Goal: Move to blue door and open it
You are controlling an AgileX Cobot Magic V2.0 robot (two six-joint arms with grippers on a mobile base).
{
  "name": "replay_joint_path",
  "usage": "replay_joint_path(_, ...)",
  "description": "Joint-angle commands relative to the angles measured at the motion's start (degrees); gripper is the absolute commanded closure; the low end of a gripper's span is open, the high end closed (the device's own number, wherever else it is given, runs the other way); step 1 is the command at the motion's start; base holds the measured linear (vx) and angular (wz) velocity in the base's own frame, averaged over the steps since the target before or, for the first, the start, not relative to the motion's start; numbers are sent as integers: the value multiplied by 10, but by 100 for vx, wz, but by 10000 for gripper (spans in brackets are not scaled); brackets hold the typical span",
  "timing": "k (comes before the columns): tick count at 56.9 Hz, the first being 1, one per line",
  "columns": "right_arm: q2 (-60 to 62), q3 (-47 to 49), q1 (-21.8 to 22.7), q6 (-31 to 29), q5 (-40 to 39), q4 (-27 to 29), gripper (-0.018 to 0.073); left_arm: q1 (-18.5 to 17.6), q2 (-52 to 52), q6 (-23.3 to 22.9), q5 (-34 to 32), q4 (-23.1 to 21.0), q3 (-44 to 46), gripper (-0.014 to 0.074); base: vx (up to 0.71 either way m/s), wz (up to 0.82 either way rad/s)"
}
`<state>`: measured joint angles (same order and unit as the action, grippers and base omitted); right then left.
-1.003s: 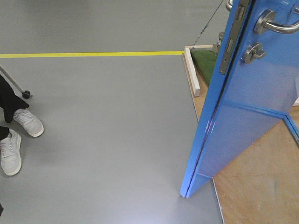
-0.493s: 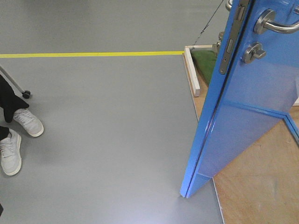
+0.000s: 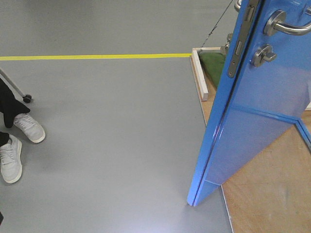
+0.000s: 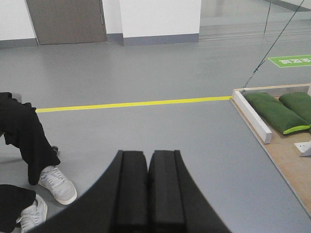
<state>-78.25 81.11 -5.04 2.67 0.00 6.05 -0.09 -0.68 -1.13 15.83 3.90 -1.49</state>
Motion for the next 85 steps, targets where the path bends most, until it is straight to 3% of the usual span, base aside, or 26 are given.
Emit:
replay_joint_path(1, 14, 19, -1, -3, -41, -3, 547, -4, -7, -4, -49, -2, 15, 524, 4, 0)
replay_joint_path(85, 14, 19, -1, -3, -41, -3, 547, -4, -7, -4, -49, -2, 15, 524, 14, 9)
